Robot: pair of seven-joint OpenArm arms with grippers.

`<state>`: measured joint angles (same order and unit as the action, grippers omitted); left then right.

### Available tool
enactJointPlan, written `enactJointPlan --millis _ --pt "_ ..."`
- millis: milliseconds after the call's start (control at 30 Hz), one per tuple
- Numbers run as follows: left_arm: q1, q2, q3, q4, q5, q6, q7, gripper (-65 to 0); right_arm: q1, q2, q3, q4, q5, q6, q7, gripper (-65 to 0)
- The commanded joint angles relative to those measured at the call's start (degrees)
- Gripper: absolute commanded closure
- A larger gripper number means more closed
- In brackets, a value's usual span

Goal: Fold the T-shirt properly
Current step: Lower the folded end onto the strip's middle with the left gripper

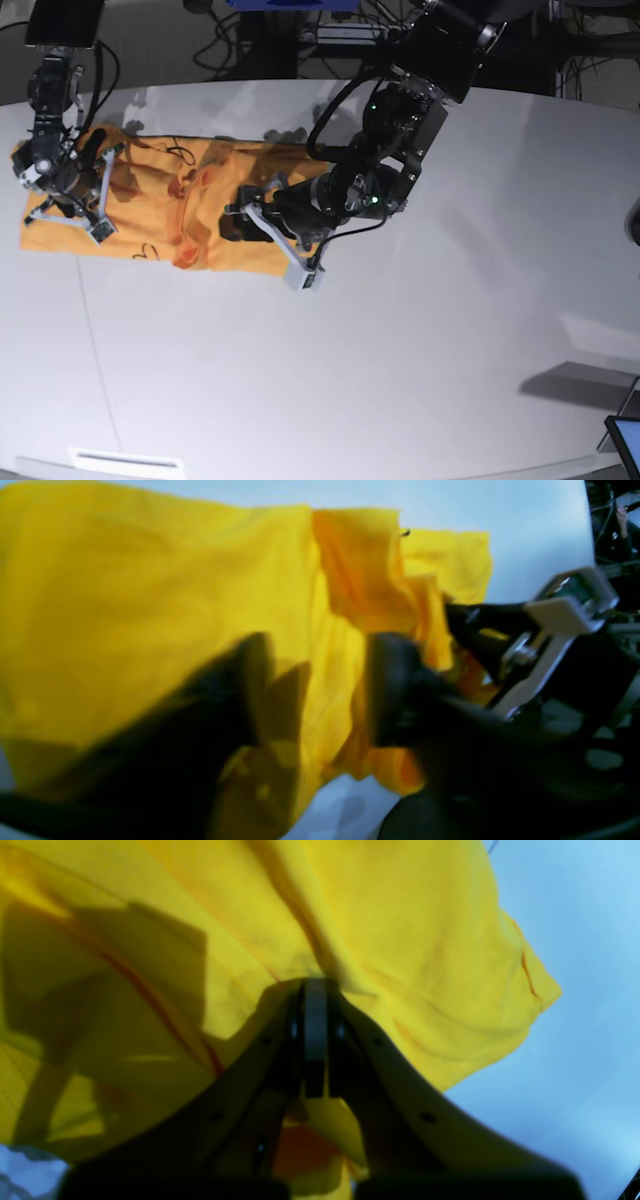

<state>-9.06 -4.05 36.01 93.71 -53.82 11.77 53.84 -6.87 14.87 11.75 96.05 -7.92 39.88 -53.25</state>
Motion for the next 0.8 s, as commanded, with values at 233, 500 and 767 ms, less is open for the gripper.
enactJointPlan --millis 233,500,767 --pt "-2.06 0.14 0.25 -8.92 1.03 -0.65 -1.14 -17.5 0.32 0.55 0.34 1.14 -0.21 0.12 -0.42 -9.6" --pt "0.14 0.32 -0.01 -9.54 9.82 -0.65 -1.14 -17.3 0.41 0.55 0.34 1.22 -0.21 0.12 -0.24 -17.4" --pt "0.84 -0.39 -0.1 -12.09 10.09 -0.65 -0.97 -17.3 0.32 0.73 0.52 10.37 -0.3 0.12 -0.94 -17.6"
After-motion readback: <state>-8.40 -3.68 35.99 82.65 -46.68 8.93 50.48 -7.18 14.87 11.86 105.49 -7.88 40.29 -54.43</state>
